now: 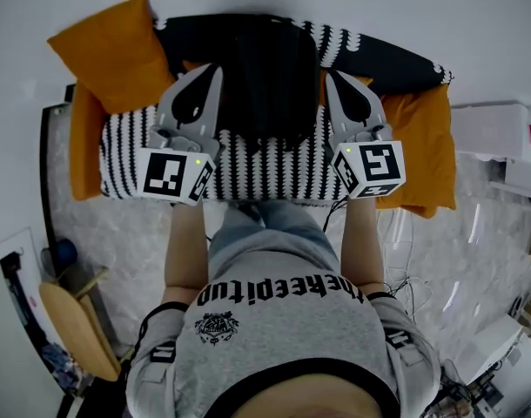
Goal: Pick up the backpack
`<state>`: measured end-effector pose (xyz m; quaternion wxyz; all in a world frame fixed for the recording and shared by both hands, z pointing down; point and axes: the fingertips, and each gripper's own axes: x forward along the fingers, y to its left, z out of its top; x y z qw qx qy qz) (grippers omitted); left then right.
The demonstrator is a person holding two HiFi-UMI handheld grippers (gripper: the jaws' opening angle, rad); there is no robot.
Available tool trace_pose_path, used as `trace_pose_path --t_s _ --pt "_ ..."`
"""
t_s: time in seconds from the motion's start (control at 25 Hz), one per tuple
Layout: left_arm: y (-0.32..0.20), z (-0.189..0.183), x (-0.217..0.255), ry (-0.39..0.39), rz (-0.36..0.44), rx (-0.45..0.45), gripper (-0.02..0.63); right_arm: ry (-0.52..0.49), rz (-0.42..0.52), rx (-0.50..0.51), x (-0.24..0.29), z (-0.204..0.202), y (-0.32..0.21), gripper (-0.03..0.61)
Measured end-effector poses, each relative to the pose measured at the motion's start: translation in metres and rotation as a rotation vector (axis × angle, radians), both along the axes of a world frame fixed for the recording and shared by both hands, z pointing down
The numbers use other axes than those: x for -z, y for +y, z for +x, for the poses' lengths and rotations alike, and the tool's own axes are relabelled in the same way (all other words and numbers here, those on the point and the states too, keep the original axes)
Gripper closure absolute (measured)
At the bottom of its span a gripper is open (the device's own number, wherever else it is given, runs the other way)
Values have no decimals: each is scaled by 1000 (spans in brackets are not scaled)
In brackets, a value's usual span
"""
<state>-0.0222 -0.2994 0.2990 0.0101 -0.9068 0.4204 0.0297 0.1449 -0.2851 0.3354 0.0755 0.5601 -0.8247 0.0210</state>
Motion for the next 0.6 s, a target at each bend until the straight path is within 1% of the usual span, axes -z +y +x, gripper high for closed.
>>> trace_pose_path --t_s 0.32,0.6 --pt "-12 7 -37 -16 -89 32 598 -8 -93 25 -41 9 -18 577" --pt "-16 15 -68 -39 -162 40 597 -29 -170 44 -74 12 -23 577"
